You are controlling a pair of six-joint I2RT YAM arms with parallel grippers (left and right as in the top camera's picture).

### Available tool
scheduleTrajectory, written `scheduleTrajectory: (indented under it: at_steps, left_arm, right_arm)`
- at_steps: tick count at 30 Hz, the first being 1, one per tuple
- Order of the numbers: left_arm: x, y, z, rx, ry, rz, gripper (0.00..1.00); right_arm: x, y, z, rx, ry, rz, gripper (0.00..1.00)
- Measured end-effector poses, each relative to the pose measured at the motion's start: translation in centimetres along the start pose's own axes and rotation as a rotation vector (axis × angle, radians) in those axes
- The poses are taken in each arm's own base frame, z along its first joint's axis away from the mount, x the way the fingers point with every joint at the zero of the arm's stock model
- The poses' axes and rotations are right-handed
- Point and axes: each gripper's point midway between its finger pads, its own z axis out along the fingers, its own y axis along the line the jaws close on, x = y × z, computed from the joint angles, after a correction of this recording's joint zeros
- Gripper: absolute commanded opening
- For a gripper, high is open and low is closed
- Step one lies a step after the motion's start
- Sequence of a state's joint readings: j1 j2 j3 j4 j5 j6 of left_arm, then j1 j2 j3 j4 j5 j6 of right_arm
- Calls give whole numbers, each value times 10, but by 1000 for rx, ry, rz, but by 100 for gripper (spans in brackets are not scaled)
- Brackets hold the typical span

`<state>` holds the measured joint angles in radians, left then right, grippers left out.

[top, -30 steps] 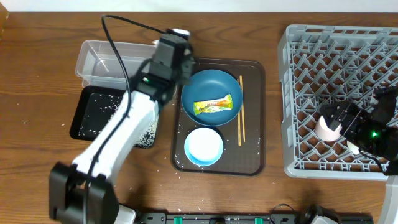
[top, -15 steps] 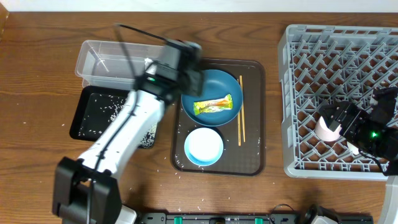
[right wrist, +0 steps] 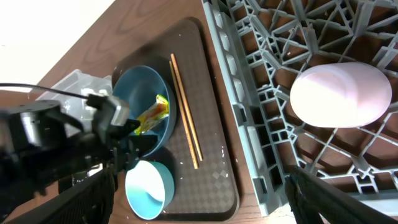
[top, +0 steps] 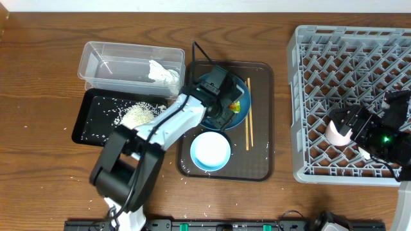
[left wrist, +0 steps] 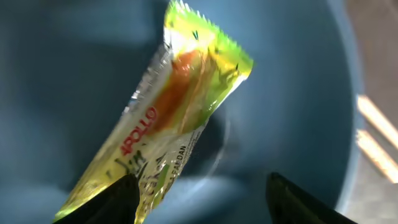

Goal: Sort waste into correct bins and load items into the dishwasher rack
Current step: 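Grasp the snack wrapper on the plate and drop it in the clear bin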

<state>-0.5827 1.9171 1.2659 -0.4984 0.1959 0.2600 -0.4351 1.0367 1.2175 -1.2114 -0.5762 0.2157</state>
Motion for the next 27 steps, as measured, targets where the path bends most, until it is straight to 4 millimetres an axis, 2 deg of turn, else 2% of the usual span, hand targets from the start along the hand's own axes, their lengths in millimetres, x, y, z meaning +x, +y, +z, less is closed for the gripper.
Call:
scheduleTrajectory:
  at_steps: [3,6,8,9,10,18,20,25,27]
  left_arm:
    - [6,0,11,6,27,19,51]
    - [7,1,15,6,31,26,34]
    - [5,1,16,4,22,32,22]
    - [4,2,16,4,17,34,10]
    - [4,2,16,3,17,40,6]
    - [2,5,10,-23,11,-12,6]
    - [-5,6,-1,-35,-21,-32,6]
    - [-35,8,-48,-68,-163,-60,6]
    - [-42,8,-57,-74,-190,-64,6]
  right_arm:
    - [0,0,0,0,0,0,86]
    - [0,0,0,0,0,0,86]
    - [0,0,0,0,0,0,86]
    - [0,0,0,0,0,0,86]
    - [0,0,0,0,0,0,86]
    - [0,0,0,1,1,0,86]
    - [0,0,0,1,1,0,86]
    - [0,0,0,1,1,0,86]
    - [0,0,0,1,1,0,86]
